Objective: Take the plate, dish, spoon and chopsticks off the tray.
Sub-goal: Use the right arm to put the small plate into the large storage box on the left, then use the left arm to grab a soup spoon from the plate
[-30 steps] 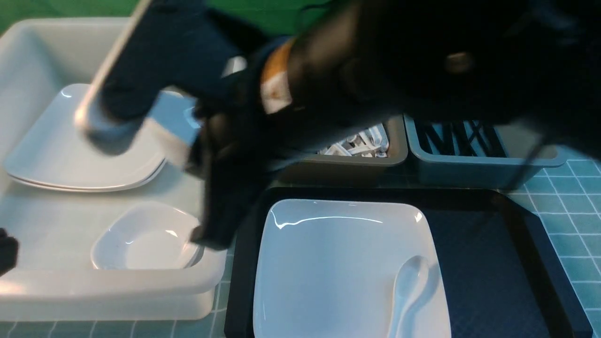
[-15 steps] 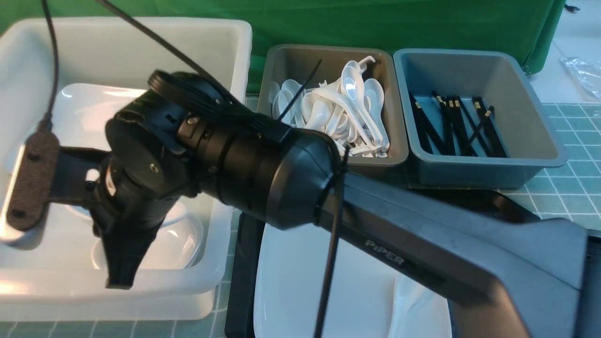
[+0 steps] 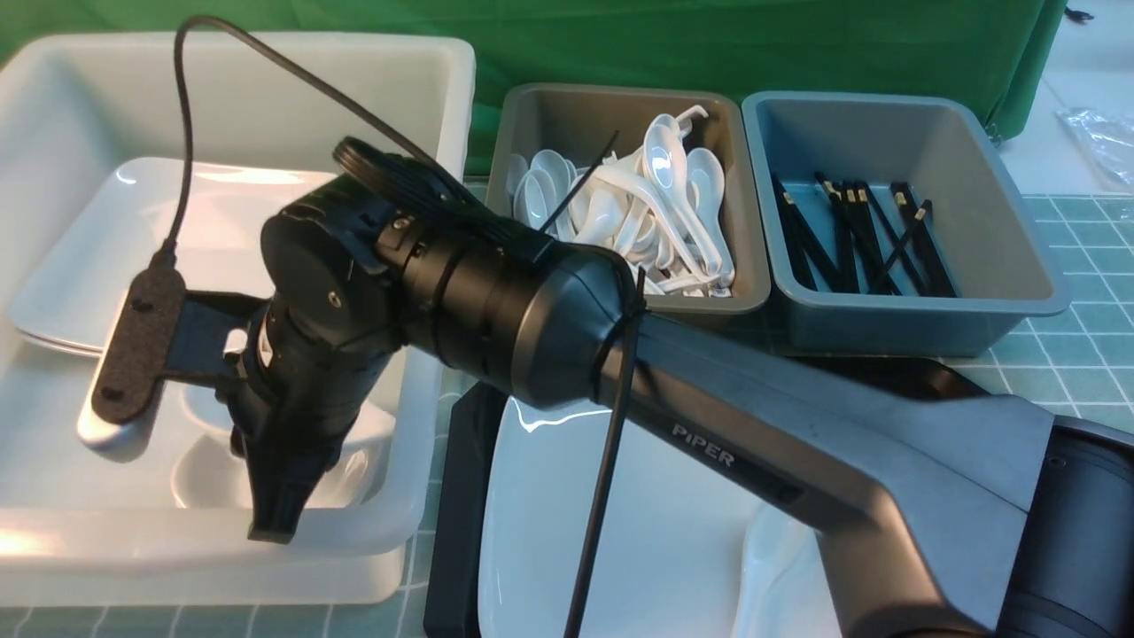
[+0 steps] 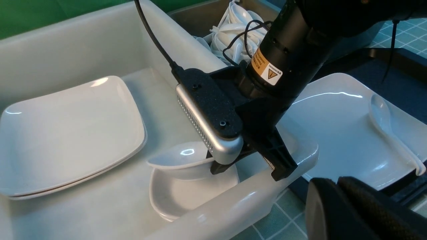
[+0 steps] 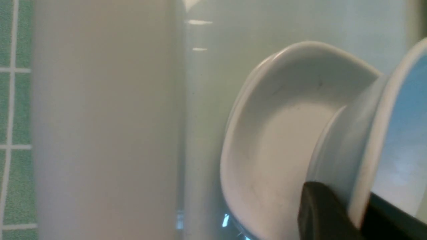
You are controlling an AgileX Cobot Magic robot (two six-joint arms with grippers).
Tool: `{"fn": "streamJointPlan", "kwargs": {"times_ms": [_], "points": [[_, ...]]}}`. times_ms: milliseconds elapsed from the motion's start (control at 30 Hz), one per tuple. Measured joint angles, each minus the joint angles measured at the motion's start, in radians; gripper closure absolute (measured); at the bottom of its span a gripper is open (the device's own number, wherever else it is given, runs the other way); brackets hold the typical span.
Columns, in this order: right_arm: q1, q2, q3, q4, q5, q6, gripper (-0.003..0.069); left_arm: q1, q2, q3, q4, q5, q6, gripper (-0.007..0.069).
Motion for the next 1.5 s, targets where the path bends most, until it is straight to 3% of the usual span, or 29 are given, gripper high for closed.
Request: {"fn": "streamJointPlan", "kwargs": {"times_ms": [200,300,467,567,733,800,867,1067,1133,1300,1500], "points": [[0.000,-0.004,0.000,-0.001,0.012,0.000,0.0242,0.000,0.000,0.000,-0.030,0.000,0.000,0.0607],[0.000,-0.030,0.000,-0.001,0.053,0.001,0.0218,0.000,0.000,0.000,-0.035,0.000,0.000,0.0607],[0.000,-0.144,0.000,-0.007,0.178,0.006,0.0245,0.000,0.001,0.000,-0.038,0.000,0.000,0.0607],[0.000,-0.241,0.000,-0.050,0.259,0.066,0.0305,0.000,0.024,0.000,-0.045,-0.011,0.014,0.0607],[0.000,-0.389,0.047,-0.258,0.259,0.345,0.0490,0.000,0.160,0.000,-0.116,-0.042,0.089,0.0607],[-0.004,-0.500,0.172,-0.375,0.259,0.472,0.0576,0.000,0.266,0.000,-0.176,-0.046,0.137,0.0607],[-0.017,-0.594,0.283,-0.398,0.259,0.545,0.0603,0.000,0.331,0.000,-0.216,-0.051,0.178,0.0607],[-0.081,-0.900,0.657,-0.429,0.258,0.765,0.0602,0.000,0.546,0.000,-0.365,-0.148,0.283,0.0607],[-0.118,-1.057,0.880,-0.432,0.257,0.853,0.0575,0.000,0.694,0.000,-0.494,-0.227,0.373,0.0607],[-0.129,-1.276,1.110,-0.442,0.257,0.939,0.0551,-0.004,0.954,-0.020,-0.679,-0.276,0.500,0.0607],[-0.129,-1.509,1.273,-0.446,0.256,0.981,0.0534,-0.112,1.155,-0.092,-0.687,-0.336,0.484,0.0619]]}}
